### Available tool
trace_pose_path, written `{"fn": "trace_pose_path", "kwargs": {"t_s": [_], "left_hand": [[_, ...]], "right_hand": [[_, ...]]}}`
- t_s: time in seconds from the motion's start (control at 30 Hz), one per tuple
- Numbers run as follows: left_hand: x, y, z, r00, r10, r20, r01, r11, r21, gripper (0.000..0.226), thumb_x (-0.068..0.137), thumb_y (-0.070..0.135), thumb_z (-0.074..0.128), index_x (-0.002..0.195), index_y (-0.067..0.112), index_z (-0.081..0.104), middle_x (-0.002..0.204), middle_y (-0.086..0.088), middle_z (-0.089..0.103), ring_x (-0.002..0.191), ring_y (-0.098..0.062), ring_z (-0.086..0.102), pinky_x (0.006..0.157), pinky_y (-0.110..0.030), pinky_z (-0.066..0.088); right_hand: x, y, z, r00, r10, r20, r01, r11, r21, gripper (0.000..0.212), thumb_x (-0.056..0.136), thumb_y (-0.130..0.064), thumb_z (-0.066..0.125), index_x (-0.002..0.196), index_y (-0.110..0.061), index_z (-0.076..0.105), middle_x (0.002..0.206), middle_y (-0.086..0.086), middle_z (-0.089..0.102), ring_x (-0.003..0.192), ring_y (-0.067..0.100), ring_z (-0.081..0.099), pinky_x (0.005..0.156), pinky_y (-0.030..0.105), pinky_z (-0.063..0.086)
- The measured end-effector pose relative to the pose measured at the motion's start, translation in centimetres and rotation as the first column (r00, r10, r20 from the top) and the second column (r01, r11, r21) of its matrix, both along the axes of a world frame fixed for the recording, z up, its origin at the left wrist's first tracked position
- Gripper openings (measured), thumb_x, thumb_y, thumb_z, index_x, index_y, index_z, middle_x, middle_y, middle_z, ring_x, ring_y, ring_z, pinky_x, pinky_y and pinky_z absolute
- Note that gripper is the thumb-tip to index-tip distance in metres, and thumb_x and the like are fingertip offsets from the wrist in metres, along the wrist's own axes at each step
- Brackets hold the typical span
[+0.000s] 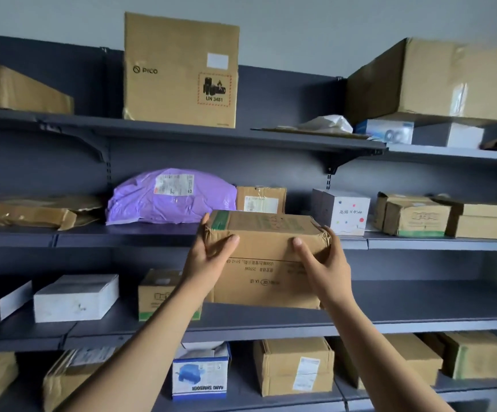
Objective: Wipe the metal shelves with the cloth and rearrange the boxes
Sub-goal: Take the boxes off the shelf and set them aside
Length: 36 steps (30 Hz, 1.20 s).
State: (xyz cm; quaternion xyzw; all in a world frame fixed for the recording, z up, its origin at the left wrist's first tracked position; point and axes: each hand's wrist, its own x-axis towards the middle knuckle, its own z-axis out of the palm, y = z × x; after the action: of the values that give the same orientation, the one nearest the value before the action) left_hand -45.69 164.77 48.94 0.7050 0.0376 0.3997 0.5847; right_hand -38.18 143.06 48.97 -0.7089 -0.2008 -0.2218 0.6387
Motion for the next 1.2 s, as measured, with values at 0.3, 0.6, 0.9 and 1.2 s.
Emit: {"fn": "trace_pose_path", "kwargs": {"t_s": [0.3,0.6,0.9,1.2], "left_hand": [[4.2,-0.2,6.2,0.997,0.002,0.081,-0.007,0.998,0.067,0.062,0.091,0.038,0.072,0.142,0.044,0.038,0.121,0.027,0.057,0.098,0.021,0.052,0.076,0.004,0.033],[11.8,0.8,8.2,0.995,0.004,0.096,-0.007,0.999,0.036,0.059,0.091,0.037,0.072,0.142,0.042,0.042,0.133,0.011,0.057,0.111,-0.001,0.056,0.085,-0.011,0.038],[19.6,2.6,7.2,0.996,0.091,-0.016,-0.091,0.996,0.023,0.062,0.091,0.044,0.07,0.144,0.044,0.038,0.136,0.015,0.054,0.121,-0.01,0.052,0.101,-0.026,0.037],[24.7,4.5,6.4,0.984,0.175,-0.031,-0.172,0.982,0.082,0.062,0.094,0.044,0.067,0.148,0.035,0.037,0.134,0.014,0.055,0.121,-0.01,0.051,0.101,-0.024,0.033]], "right_hand": [[4.0,0.2,5.1,0.991,0.008,0.134,-0.015,0.999,0.051,0.072,0.085,-0.047,0.078,0.146,-0.034,0.044,0.136,-0.018,0.055,0.125,0.005,0.052,0.108,0.032,0.043],[12.1,1.7,7.3,0.99,0.032,0.14,-0.036,0.999,0.028,0.076,0.087,-0.046,0.075,0.152,-0.032,0.037,0.13,-0.019,0.046,0.119,0.0,0.042,0.102,0.023,0.035],[20.7,3.7,6.7,0.996,0.081,0.045,-0.078,0.995,-0.06,0.073,0.089,-0.048,0.072,0.151,-0.034,0.036,0.141,-0.004,0.054,0.135,0.02,0.048,0.094,0.022,0.033],[26.6,5.8,6.0,0.995,0.097,0.027,-0.094,0.992,-0.084,0.071,0.09,-0.049,0.07,0.15,-0.033,0.036,0.122,-0.015,0.05,0.133,0.022,0.05,0.092,0.023,0.033]]}}
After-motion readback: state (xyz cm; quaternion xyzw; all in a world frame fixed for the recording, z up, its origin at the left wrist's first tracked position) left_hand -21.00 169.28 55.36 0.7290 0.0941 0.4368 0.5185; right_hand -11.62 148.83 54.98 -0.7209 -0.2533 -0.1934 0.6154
